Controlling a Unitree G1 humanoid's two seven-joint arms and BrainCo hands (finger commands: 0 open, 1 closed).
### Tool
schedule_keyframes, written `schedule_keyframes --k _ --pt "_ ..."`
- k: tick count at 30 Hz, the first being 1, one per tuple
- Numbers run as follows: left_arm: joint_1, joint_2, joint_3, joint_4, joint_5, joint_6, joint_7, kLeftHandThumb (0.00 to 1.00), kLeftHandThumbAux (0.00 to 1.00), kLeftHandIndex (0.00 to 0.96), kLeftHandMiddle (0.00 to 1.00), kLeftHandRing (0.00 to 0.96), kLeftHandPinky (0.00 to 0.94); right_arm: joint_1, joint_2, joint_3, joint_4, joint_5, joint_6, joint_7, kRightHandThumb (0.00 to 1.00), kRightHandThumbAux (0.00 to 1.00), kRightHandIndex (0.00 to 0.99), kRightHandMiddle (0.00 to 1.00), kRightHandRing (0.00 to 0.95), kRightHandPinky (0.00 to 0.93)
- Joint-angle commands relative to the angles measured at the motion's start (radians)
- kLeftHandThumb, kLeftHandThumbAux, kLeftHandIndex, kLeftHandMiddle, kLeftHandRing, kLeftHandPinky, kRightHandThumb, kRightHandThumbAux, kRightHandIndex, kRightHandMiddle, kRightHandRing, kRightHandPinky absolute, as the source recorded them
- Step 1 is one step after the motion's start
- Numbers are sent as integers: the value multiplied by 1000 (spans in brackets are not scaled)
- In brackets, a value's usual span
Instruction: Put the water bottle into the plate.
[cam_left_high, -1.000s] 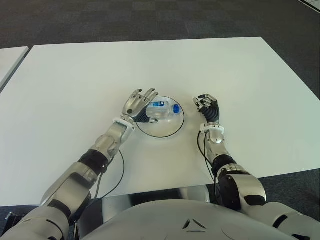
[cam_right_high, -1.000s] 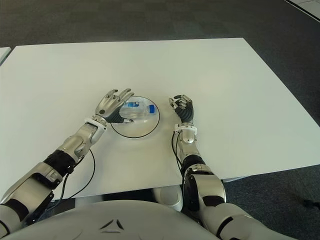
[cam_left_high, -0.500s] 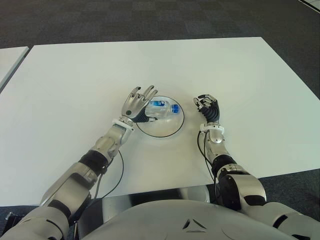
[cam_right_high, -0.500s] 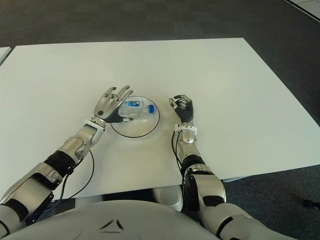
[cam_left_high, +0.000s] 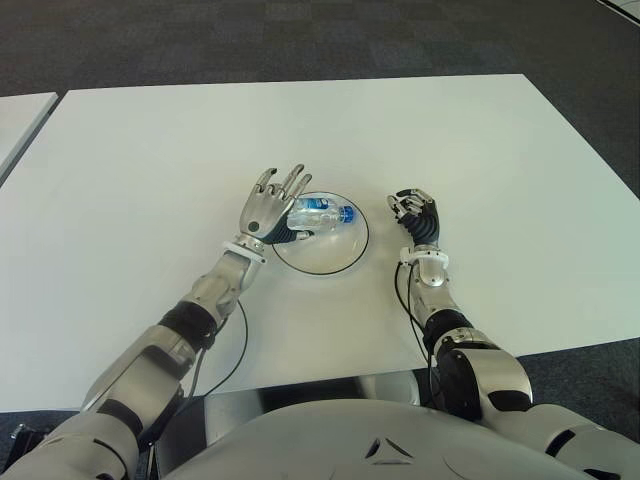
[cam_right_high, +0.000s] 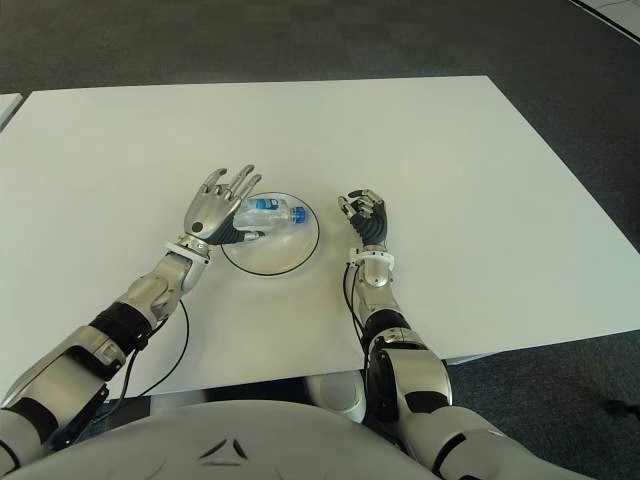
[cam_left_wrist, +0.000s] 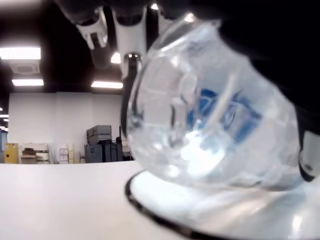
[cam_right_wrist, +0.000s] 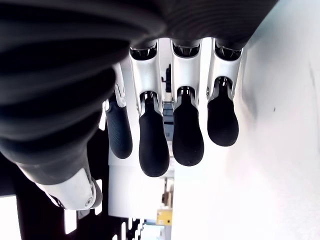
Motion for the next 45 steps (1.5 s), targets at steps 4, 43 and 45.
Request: schedule_keyframes --k 4,43,45 --pt "13 -45 32 6 -22 29 131 65 486 0 0 0 0 24 5 5 12 5 22 -2 709 728 436 686 683 683" --pt "21 -161 162 205 -251 -256 557 80 560 0 0 0 0 23 1 6 16 15 29 13 709 728 436 685 680 674" --pt "25 -169 177 209 -269 -263 557 73 567 0 0 0 0 23 1 5 15 16 31 12 709 728 436 684 680 675"
